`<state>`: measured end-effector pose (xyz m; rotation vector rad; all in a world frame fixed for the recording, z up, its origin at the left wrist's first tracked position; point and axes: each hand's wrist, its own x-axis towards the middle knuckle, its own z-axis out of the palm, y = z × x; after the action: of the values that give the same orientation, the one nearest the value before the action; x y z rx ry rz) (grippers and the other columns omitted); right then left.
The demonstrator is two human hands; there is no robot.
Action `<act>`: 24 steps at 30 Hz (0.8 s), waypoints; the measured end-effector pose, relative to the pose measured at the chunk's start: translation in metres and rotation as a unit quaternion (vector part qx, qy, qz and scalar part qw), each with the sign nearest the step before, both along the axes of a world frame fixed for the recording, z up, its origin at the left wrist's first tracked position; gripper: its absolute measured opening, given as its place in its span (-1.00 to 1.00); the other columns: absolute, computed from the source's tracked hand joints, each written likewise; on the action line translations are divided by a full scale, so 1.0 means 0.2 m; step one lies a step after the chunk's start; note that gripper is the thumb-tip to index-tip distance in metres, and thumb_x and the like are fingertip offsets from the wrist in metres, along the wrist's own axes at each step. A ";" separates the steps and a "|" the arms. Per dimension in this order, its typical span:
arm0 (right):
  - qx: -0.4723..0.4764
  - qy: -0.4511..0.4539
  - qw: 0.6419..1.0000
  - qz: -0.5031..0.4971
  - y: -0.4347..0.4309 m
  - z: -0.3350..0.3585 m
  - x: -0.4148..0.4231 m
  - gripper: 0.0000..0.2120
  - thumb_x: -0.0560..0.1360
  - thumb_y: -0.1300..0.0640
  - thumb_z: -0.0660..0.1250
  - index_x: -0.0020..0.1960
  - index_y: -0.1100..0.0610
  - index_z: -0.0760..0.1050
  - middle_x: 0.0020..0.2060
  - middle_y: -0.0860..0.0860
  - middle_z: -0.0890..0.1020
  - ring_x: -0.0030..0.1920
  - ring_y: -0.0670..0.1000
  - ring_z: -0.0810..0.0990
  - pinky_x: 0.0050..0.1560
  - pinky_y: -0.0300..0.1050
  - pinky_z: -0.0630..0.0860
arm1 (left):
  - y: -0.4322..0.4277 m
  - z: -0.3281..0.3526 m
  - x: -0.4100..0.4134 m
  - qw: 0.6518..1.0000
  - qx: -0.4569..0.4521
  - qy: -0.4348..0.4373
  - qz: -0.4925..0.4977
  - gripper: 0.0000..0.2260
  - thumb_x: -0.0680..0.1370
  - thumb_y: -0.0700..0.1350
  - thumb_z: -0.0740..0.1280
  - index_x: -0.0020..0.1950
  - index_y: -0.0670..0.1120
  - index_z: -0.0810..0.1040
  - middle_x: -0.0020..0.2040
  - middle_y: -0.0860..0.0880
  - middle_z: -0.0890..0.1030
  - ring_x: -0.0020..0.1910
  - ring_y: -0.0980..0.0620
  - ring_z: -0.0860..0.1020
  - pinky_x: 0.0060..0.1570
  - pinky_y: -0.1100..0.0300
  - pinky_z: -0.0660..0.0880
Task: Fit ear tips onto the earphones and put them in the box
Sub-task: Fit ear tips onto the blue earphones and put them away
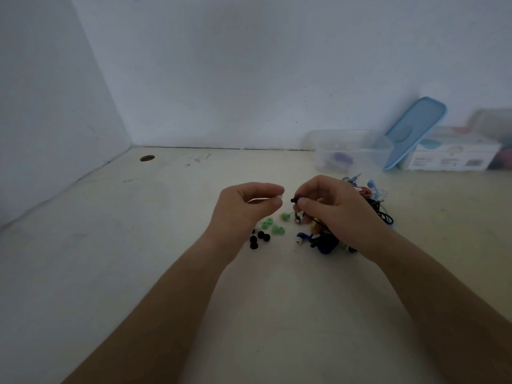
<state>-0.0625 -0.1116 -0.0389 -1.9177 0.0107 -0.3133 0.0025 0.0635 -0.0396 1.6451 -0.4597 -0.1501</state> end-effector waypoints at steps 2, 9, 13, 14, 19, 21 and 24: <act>0.003 -0.021 1.000 -0.014 -0.01 0.00 0.00 -0.95 0.56 0.22 0.37 -0.02 0.10 0.58 -0.19 0.07 0.68 -0.28 -0.01 0.62 -0.26 -0.10 0.63 | -0.01 -0.01 0.00 0.999 -0.008 0.028 -0.017 -0.84 0.48 -0.25 0.47 0.02 -0.04 0.70 -0.06 0.04 0.73 -0.02 0.10 0.69 0.10 0.23 0.56; 0.015 -0.039 0.999 -0.011 -0.03 0.01 0.00 -0.95 0.54 0.23 0.40 0.00 0.14 0.60 -0.21 0.10 0.70 -0.25 0.09 0.67 -0.25 -0.06 0.67 | -0.02 0.01 -0.02 0.986 -0.091 0.110 -0.081 -0.85 0.50 -0.32 0.40 0.00 -0.12 0.67 -0.07 -0.12 0.73 0.00 -0.03 0.69 0.09 0.19 0.58; 0.007 -0.039 0.999 -0.008 -0.03 0.01 -0.01 -0.94 0.54 0.23 0.40 0.00 0.14 0.61 -0.20 0.10 0.70 -0.22 0.13 0.67 -0.25 -0.11 0.66 | -0.02 0.01 -0.02 0.982 -0.110 0.122 -0.098 -0.82 0.52 -0.37 0.35 -0.02 -0.14 0.67 -0.09 -0.13 0.72 -0.04 -0.02 0.70 -0.04 0.27 0.59; 0.006 -0.038 0.999 -0.007 -0.03 0.01 -0.01 -0.94 0.54 0.23 0.40 0.00 0.14 0.62 -0.20 0.09 0.70 -0.20 0.15 0.68 -0.24 -0.10 0.67 | -0.02 0.01 -0.02 0.982 -0.109 0.122 -0.099 -0.82 0.52 -0.38 0.35 -0.02 -0.14 0.67 -0.09 -0.13 0.72 -0.05 -0.03 0.70 -0.06 0.27 0.59; -0.007 -0.043 0.999 0.003 -0.03 0.01 -0.01 -0.94 0.52 0.23 0.42 -0.02 0.12 0.64 -0.20 0.06 0.72 -0.17 0.16 0.68 -0.20 -0.07 0.67 | -0.02 0.01 -0.02 0.980 -0.113 0.122 -0.109 -0.83 0.52 -0.39 0.36 0.00 -0.17 0.65 -0.06 -0.15 0.72 -0.04 -0.06 0.70 -0.10 0.26 0.59; -0.010 -0.045 0.999 0.004 -0.04 0.01 -0.01 -0.93 0.52 0.23 0.42 -0.01 0.13 0.64 -0.20 0.05 0.72 -0.17 0.17 0.68 -0.19 -0.08 0.67 | -0.02 0.01 -0.02 0.980 -0.114 0.122 -0.109 -0.84 0.51 -0.38 0.37 0.00 -0.18 0.65 -0.06 -0.16 0.72 -0.04 -0.06 0.70 -0.09 0.25 0.59; -0.012 -0.045 0.999 0.001 -0.04 0.01 -0.01 -0.93 0.51 0.23 0.43 -0.01 0.13 0.65 -0.21 0.04 0.72 -0.17 0.16 0.69 -0.18 -0.07 0.68 | -0.02 0.01 -0.02 0.982 -0.107 0.120 -0.103 -0.84 0.49 -0.38 0.39 -0.01 -0.17 0.65 -0.05 -0.16 0.72 -0.04 -0.06 0.70 -0.08 0.24 0.60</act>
<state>-0.0648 -0.1191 -0.0370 -1.9248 -0.0552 -0.3993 -0.0025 0.0590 -0.0373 1.3470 -0.4438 -0.4330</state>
